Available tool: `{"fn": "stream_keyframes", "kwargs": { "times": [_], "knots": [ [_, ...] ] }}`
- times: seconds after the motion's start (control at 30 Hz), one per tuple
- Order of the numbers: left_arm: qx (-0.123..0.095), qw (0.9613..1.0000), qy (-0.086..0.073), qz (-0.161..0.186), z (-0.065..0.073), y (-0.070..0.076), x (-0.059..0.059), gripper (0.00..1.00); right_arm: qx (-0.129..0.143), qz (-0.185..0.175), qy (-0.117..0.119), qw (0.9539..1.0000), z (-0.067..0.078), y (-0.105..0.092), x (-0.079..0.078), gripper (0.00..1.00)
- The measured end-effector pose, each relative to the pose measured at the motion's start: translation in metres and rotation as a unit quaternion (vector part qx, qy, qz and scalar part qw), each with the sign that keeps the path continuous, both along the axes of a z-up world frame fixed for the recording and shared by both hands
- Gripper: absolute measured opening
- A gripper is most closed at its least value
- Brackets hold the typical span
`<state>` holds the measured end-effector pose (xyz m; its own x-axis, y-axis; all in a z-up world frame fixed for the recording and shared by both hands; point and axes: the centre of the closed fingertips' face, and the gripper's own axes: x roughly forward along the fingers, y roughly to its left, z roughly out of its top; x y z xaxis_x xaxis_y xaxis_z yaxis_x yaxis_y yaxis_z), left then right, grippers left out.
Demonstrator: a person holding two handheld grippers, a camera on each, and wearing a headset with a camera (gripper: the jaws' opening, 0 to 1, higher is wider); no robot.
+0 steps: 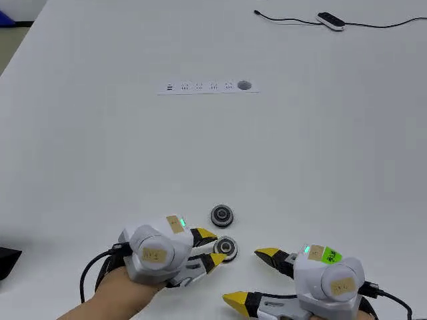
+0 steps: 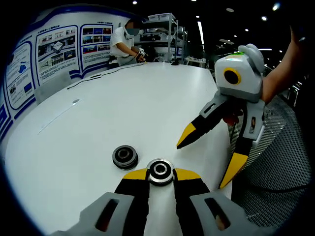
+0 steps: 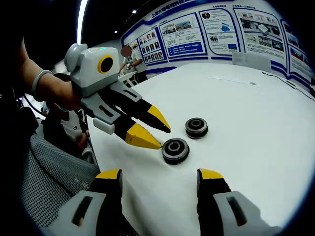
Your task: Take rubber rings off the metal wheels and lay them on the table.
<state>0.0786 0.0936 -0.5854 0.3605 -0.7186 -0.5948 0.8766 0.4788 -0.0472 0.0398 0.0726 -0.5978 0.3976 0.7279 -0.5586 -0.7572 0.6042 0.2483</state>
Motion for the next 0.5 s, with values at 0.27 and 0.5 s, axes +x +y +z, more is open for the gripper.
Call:
{"fn": "stream_keyframes", "kwargs": {
  "times": [0.27,0.5],
  "knots": [
    [0.006,1.0,0.0,-0.004,-0.0041,-0.0035,0.0038,0.16,0.004,-0.004,0.005,1.0,-0.0019,0.0002,0.0015,0.61],
    [0.013,0.9998,0.002,-0.012,-0.0083,-0.0063,0.005,0.16,0.006,-0.006,0.007,0.9999,-0.0029,0.0001,0.0023,0.61]
  ]
}}
